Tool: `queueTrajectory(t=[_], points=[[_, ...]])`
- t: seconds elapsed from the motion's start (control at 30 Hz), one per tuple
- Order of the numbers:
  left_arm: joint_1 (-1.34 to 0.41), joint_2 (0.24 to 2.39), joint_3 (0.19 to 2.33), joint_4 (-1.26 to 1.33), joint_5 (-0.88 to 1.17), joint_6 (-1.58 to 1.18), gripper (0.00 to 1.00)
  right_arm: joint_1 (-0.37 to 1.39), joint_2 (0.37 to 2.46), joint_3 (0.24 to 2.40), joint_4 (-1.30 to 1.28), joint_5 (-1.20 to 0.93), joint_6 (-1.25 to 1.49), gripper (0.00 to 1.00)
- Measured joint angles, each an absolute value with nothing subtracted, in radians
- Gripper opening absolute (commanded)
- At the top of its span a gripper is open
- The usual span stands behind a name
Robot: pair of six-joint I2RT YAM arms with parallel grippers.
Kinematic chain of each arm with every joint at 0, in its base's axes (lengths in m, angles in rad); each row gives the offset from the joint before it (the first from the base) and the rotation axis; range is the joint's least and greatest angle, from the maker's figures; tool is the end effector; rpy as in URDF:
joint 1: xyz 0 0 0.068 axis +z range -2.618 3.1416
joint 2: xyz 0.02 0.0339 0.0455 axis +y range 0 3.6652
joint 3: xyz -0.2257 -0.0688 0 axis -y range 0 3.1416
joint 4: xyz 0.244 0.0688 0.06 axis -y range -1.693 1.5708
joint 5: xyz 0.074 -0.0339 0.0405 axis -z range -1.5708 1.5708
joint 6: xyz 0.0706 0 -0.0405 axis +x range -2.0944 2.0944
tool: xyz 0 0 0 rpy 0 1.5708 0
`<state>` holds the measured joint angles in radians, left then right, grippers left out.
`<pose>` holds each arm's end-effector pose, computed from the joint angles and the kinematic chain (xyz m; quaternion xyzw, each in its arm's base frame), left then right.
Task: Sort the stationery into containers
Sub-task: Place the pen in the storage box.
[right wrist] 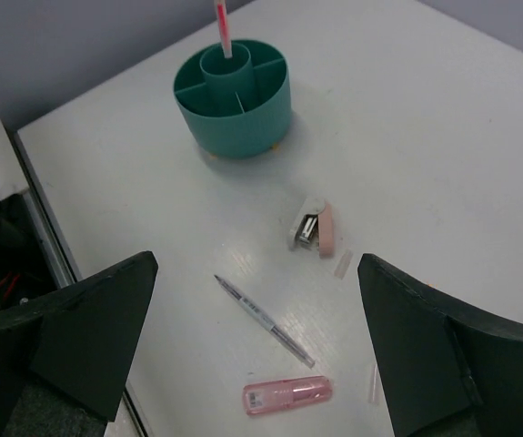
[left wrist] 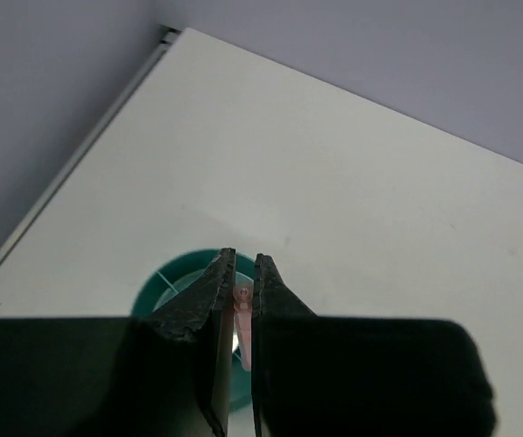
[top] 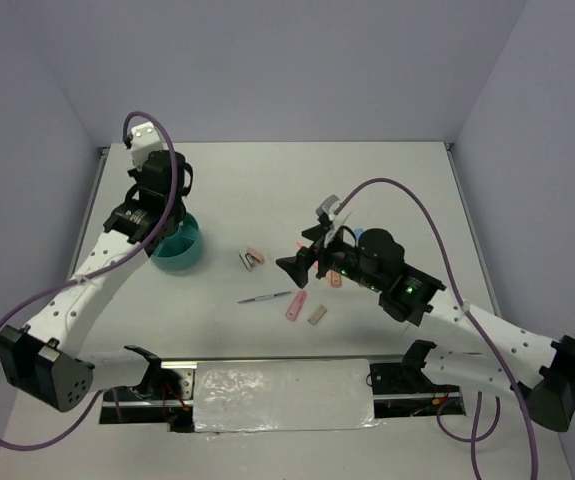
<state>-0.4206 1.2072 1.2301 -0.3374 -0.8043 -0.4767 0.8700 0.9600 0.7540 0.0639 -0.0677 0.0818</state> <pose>0.2939 -0.0758 0.3520 -0.2508 0.7378 0.0508 0.6246 0.1799 0.2206 0.2868 -0.3104 0.6887 0.3227 0.5703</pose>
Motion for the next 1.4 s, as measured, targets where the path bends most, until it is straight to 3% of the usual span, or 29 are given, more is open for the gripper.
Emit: queueTrajectory(t=[0.2,0.57,0.73,0.83,0.87,1.0,1.23,1.4], points=[[-0.309,1.262,1.244,-0.34,-0.852,-0.474,0.0,0.87,0.818,0.678,0.056,-0.059,0.096,1.0],[-0.258,1.299,1.187,-0.284,-0.866,-0.508,0.0,0.87,0.798,0.67,0.007,-0.07,0.107,1.0],[-0.255,1.319,1.127,-0.275,-0.865,-0.559,0.23,0.87,0.753,0.67,-0.006,-0.075,0.107,1.0],[-0.255,1.336,1.105,-0.286,-0.862,-0.593,0.51,0.87,0.739,0.67,-0.014,-0.07,0.109,1.0],[-0.255,1.341,1.104,-0.297,-0.862,-0.608,0.71,0.87,0.74,0.67,-0.019,-0.064,0.111,1.0],[-0.255,1.34,1.103,-0.357,-0.857,-0.666,0.99,0.866,0.792,0.687,-0.061,-0.02,0.117,1.0],[-0.253,1.289,1.169,-0.538,-0.678,-0.677,0.99,0.723,1.195,0.912,-0.231,0.001,0.141,0.96],[-0.257,1.19,1.201,-0.625,-0.442,-0.591,0.99,0.625,1.486,1.02,-0.352,0.002,0.108,0.65]])
